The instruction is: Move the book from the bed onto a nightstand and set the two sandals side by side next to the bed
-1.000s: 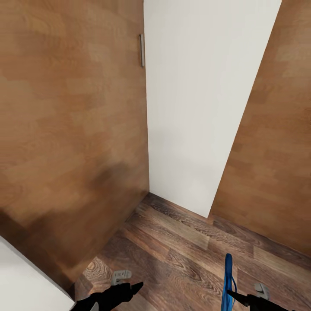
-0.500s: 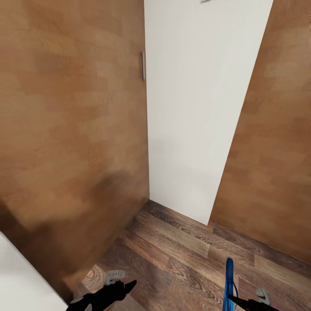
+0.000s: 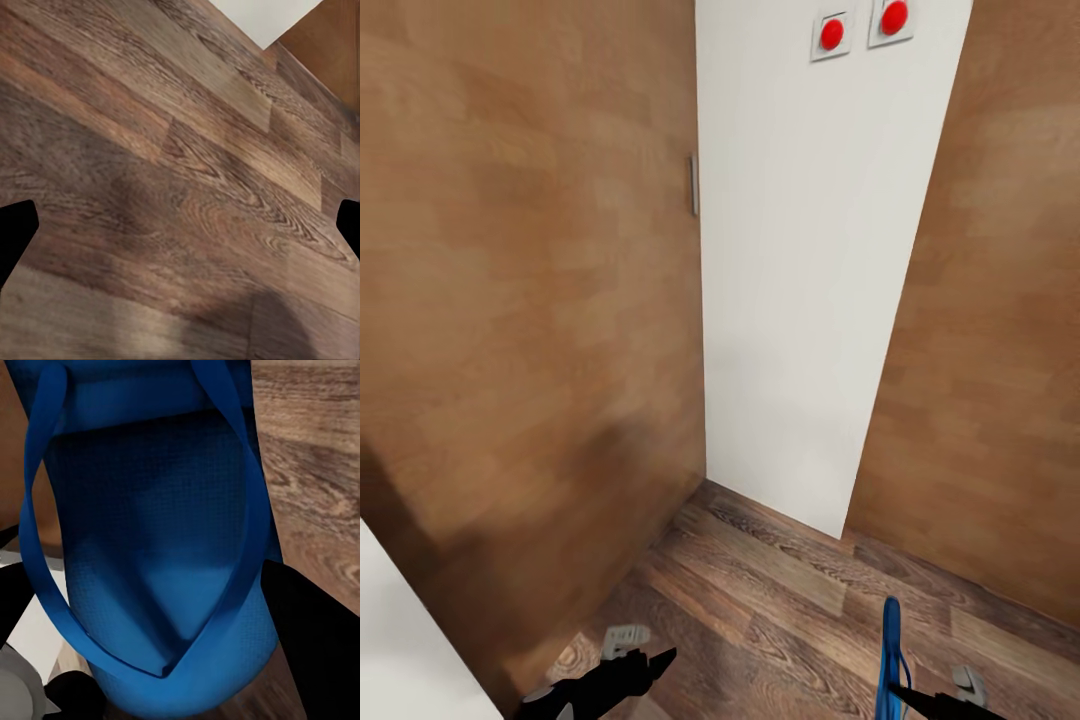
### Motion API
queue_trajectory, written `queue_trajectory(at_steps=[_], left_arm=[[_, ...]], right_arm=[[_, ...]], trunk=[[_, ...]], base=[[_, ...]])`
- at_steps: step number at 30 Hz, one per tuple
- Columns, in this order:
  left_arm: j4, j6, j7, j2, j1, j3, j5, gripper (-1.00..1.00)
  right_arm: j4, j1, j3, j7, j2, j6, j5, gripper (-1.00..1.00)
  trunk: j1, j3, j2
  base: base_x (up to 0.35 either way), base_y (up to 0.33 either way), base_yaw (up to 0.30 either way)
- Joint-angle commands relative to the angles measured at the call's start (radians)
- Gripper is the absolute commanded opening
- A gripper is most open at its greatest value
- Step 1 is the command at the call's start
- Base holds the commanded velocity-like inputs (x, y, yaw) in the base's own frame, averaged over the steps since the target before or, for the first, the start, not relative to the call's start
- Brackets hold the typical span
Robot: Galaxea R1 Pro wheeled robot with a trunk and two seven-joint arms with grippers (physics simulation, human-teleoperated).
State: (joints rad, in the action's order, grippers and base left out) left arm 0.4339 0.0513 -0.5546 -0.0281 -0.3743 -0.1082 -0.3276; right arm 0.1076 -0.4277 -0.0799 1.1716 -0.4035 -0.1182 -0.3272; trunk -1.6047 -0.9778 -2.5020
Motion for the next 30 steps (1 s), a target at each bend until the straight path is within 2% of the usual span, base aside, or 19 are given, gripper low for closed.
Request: queue_trajectory(at_steps=[1, 10, 27, 30], left_arm=[[0.001, 0.005, -0.001, -0.001, 0.000, -0.006, -0.010, 1.00], [0.000, 0.005, -0.001, 0.000, -0.001, -0.007, -0.010, 1.00], [0.000, 0.005, -0.001, 0.001, -0.001, -0.008, -0.010, 1.00], [0.000, 0.005, -0.001, 0.001, 0.000, -0.008, -0.010, 1.00]], right_arm=[[0.000, 0.000, -0.007, 0.004, 0.000, -0.011, 0.004, -1.00], [0.000, 0.000, -0.007, 0.004, 0.000, -0.011, 0.004, -1.00], [0.001, 0.000, -0.007, 0.003, 0.000, -0.011, 0.004, -1.00], [0.001, 0.000, -0.007, 0.003, 0.000, -0.011, 0.004, -1.00]], trunk=[[0.001, 0.003, 0.000], [0.005, 0.038, 0.002], [0.070, 0.091, 0.121], [0.070, 0.091, 0.121]], base=[[0.000, 0.000, 0.000], [0.000, 0.000, 0.000], [0.000, 0.000, 0.000], [0.000, 0.000, -0.040]])
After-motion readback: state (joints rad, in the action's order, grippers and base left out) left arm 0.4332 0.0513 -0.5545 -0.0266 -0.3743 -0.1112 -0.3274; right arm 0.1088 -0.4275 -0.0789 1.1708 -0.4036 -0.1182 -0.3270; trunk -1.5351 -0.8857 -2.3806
